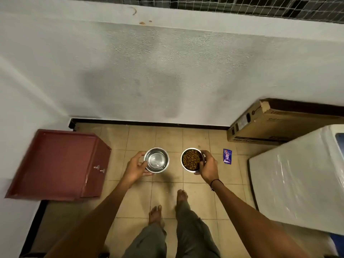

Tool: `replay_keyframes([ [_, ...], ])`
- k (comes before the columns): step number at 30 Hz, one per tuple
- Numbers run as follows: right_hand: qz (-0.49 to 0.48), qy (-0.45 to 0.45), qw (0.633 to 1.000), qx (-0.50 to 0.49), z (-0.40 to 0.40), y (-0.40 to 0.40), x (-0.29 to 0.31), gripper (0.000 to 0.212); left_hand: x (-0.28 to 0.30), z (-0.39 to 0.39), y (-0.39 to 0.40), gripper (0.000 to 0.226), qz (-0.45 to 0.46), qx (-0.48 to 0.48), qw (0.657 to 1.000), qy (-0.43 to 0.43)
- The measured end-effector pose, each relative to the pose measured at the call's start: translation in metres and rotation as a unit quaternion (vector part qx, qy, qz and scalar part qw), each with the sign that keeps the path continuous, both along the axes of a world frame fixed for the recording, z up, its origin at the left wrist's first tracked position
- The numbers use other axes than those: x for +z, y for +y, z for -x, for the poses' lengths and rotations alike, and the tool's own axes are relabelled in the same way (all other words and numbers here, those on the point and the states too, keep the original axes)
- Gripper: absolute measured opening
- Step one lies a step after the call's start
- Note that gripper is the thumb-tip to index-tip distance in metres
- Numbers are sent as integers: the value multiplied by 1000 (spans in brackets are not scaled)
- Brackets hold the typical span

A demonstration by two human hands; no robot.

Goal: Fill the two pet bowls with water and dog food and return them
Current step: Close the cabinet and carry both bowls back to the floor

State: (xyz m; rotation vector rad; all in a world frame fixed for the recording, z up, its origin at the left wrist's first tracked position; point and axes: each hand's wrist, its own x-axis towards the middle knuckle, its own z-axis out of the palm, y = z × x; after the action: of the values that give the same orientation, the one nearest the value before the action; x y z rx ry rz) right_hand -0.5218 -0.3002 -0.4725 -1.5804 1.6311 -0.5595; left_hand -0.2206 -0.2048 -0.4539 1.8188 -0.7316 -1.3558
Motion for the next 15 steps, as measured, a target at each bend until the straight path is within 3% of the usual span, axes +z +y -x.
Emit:
replay_keyframes([
  [9, -48, 19, 999, -12, 7, -96, -85, 53, -68, 19, -94, 28, -20, 16, 999, -23],
  [15, -53, 14, 998, -31, 11, -140, -227, 58, -200, 17, -148, 28, -45, 36, 998, 9],
])
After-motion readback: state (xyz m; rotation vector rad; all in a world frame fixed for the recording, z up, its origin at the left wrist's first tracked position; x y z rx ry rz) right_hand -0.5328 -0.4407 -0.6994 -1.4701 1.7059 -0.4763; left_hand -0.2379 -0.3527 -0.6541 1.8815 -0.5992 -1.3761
